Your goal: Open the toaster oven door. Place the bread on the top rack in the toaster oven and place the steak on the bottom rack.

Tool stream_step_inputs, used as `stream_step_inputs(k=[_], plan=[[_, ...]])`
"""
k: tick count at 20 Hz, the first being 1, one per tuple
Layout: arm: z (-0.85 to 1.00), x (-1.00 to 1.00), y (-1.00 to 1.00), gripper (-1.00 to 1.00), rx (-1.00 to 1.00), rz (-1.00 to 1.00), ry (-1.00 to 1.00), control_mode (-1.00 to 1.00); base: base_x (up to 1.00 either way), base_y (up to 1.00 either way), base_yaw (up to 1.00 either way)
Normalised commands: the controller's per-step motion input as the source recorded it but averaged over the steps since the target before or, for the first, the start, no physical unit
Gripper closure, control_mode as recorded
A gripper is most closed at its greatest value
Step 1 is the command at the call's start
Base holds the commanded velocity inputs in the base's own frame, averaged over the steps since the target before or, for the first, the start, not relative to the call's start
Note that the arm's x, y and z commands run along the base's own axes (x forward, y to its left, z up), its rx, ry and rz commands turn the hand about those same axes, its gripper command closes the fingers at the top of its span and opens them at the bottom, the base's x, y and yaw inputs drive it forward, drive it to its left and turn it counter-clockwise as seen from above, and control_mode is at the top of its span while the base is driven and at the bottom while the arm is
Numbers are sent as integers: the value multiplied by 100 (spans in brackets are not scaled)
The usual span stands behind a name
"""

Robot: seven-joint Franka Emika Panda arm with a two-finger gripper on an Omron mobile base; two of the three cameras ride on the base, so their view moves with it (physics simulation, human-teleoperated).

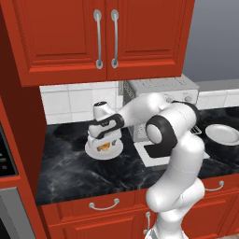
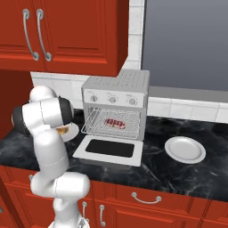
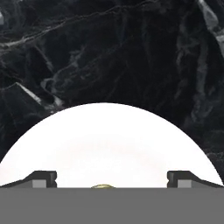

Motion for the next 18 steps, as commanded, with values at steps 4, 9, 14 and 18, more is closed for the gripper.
stream_step_inputs(k=[4,9,14,18], plan=[[-27,30,3,-100,0,12,0,-100,0,0,0],[-24,30,10,-100,0,5,0,-100,0,0,0],[-12,27,5,-100,0,0,0,-100,0,0,0],[-6,7,0,100,0,0,0,-100,0,0,0]])
